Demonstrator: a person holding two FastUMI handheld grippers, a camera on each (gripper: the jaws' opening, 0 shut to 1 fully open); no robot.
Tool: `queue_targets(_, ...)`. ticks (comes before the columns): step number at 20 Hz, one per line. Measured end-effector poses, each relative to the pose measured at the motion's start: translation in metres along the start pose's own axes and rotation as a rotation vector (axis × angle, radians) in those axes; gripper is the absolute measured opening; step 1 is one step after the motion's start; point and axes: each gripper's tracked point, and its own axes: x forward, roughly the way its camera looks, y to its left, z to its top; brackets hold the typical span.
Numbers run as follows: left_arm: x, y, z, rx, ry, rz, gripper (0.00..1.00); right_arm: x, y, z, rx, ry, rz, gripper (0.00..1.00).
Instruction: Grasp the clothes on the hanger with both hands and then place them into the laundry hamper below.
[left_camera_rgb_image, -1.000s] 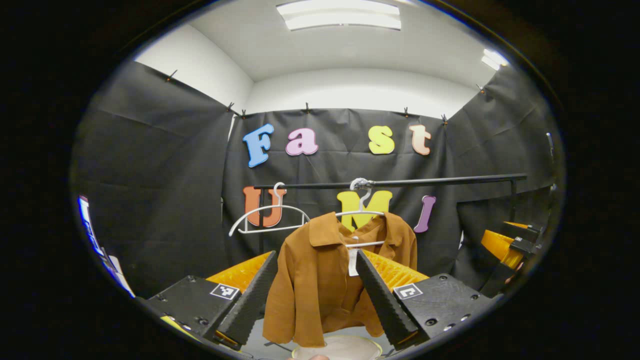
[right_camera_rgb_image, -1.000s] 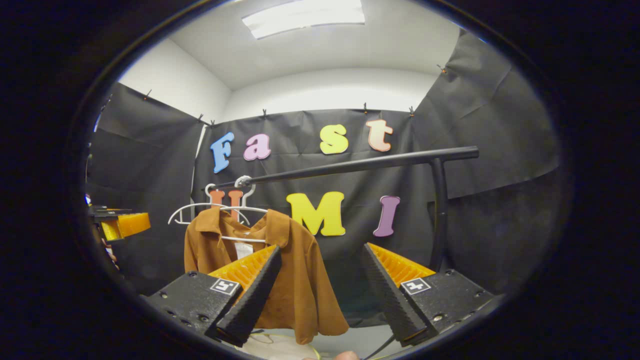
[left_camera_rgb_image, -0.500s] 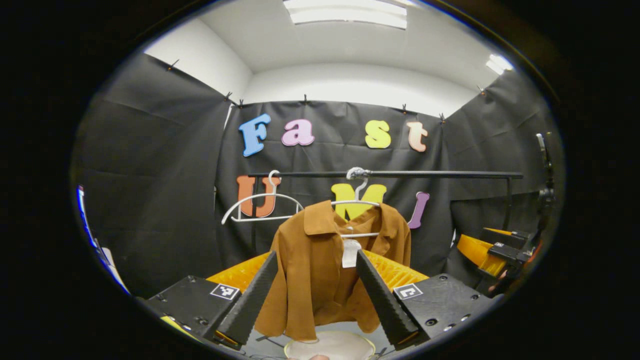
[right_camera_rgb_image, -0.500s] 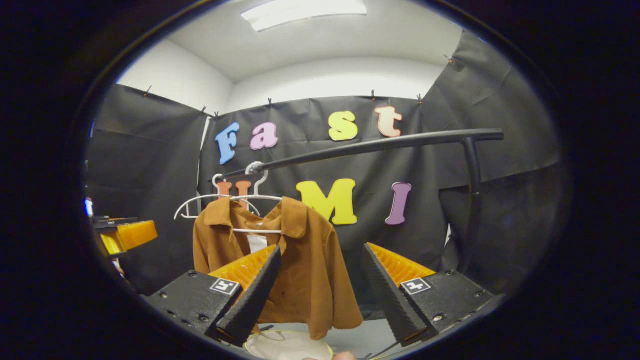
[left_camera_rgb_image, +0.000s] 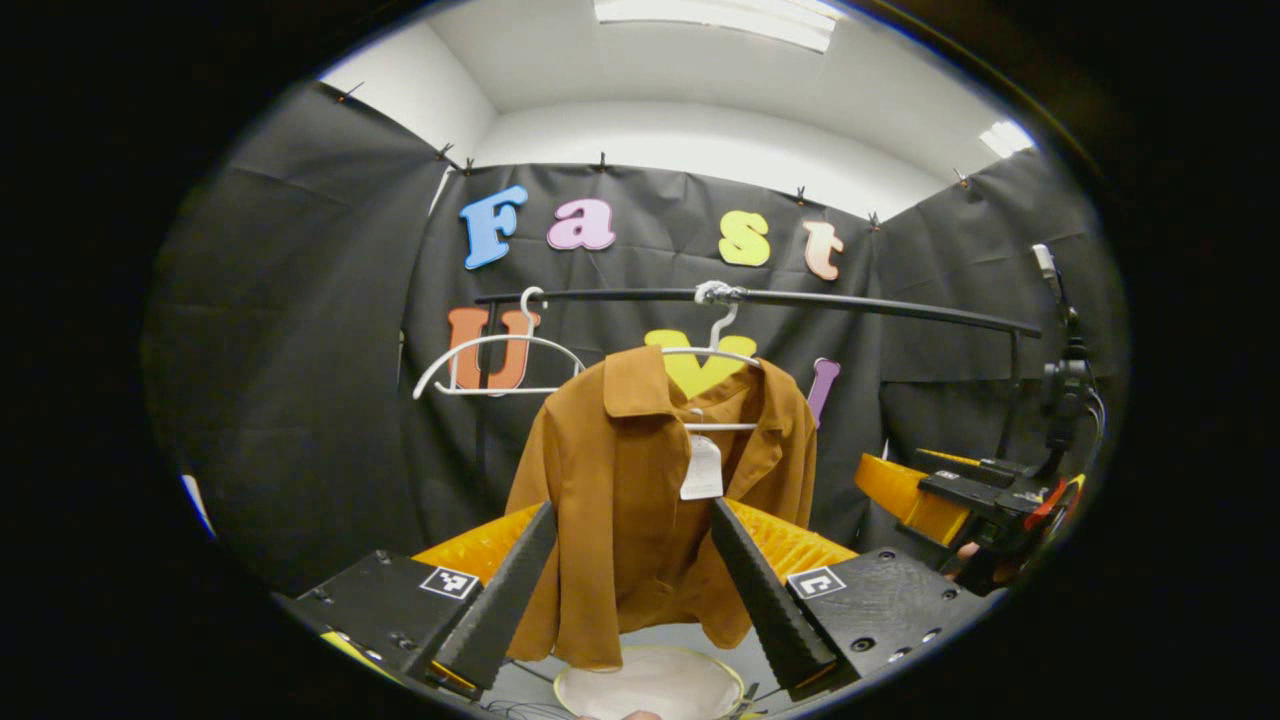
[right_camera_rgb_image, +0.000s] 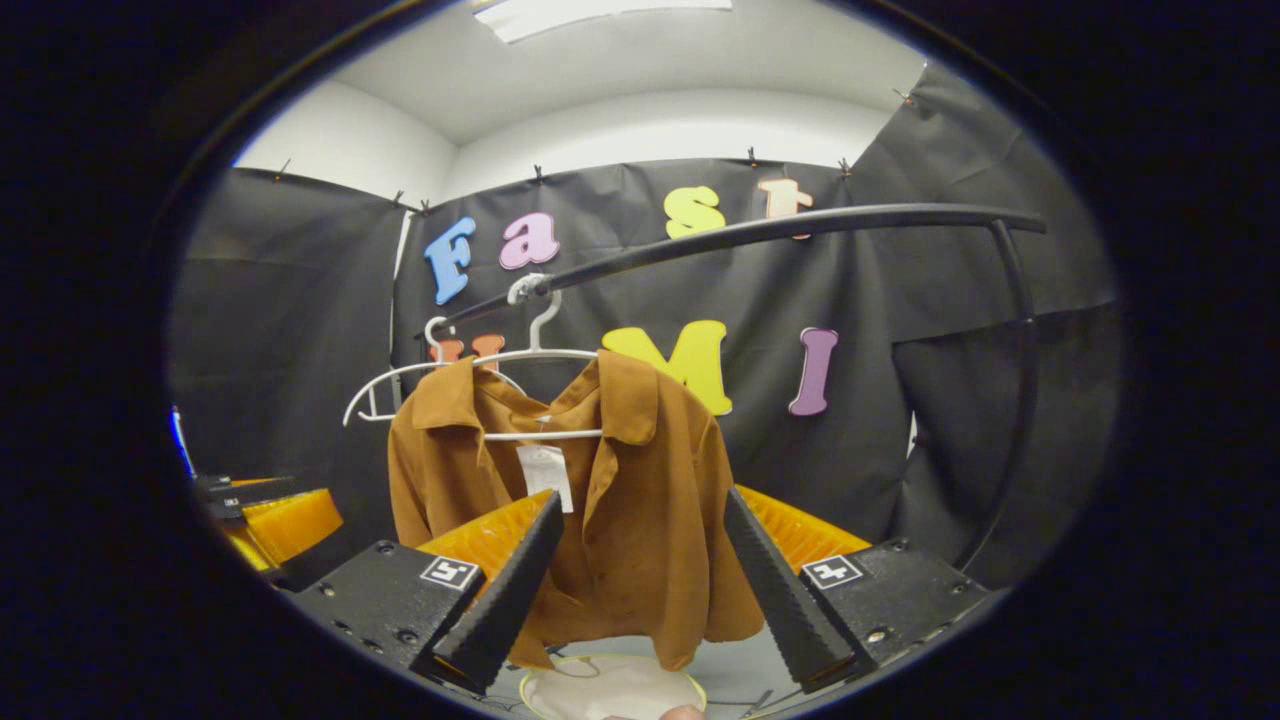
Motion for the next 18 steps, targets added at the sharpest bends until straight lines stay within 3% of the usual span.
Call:
queue_targets(7,0.05,-0.008,-0.014,-0.043,0.03,-0.026,1.0,0.056,0.004,-0.011,0.001,0.029,0.041,1.0)
queue_targets(12,0.091,-0.02,-0.015,-0.063,0.029,0.036,1.0,0.099,0.004,-0.019,-0.008,0.062,0.138,1.0)
queue_targets(13,0.099,-0.025,-0.013,-0.065,0.026,0.038,0.91,0.107,0.003,-0.019,-0.008,0.061,0.155,1.0)
queue_targets(15,0.114,-0.027,-0.015,-0.071,0.028,0.064,1.0,0.119,0.002,-0.02,-0.004,0.061,0.189,1.0)
queue_targets(18,0.14,-0.019,-0.023,-0.091,0.055,0.128,1.0,0.137,0.001,-0.021,0.001,0.073,0.226,1.0)
